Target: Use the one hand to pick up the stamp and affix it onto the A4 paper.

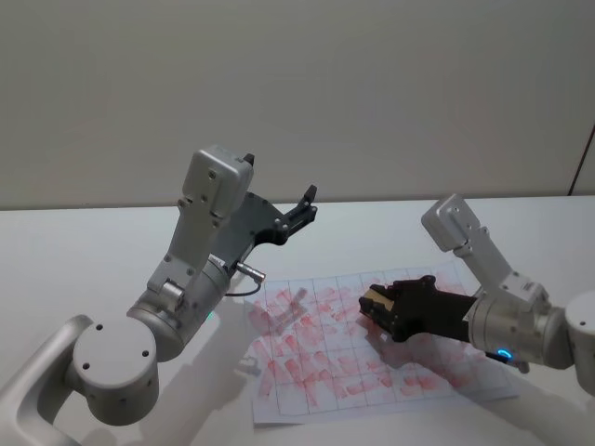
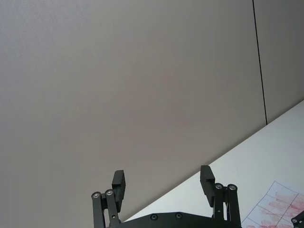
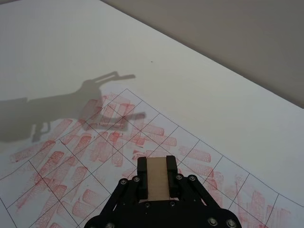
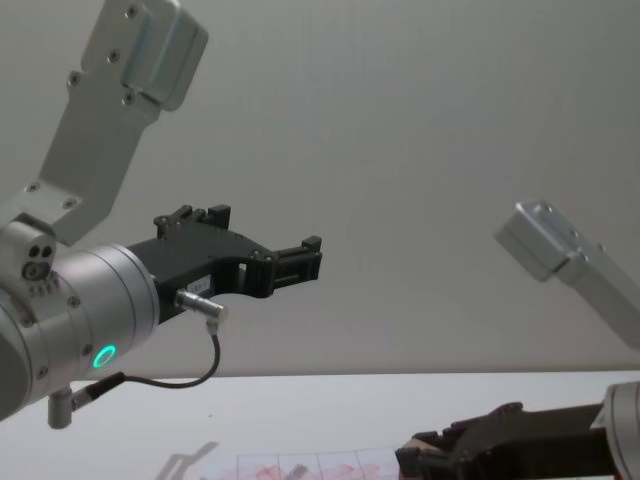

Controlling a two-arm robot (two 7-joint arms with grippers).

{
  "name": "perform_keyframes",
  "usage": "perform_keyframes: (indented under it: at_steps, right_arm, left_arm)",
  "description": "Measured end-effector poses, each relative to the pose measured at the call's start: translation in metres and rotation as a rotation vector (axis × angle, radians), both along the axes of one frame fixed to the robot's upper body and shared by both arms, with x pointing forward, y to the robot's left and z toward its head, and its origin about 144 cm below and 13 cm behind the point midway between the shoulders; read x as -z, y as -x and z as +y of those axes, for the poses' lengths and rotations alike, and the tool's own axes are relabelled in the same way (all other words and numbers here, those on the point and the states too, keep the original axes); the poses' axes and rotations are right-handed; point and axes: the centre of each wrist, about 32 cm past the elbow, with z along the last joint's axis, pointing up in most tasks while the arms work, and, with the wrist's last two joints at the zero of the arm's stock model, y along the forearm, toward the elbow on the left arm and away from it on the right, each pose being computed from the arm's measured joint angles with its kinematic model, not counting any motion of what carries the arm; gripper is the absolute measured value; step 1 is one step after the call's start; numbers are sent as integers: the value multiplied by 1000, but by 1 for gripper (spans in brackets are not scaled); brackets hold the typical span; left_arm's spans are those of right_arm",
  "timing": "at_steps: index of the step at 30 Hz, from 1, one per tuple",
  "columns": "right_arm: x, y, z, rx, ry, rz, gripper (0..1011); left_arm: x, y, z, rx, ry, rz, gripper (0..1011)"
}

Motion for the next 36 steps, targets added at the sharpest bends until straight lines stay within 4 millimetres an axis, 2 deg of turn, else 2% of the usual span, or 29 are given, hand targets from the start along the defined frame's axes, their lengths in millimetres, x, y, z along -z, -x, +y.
perform_keyframes:
  at_steps: [18,36]
  right_arm:
    - [-3,8,-6,62,20,-49,218]
    - [-12,38,-38,298,32,-138,218]
  left_arm:
    - [0,0,0,0,0,0,1001]
    - [0,0,0,0,0,0,1001]
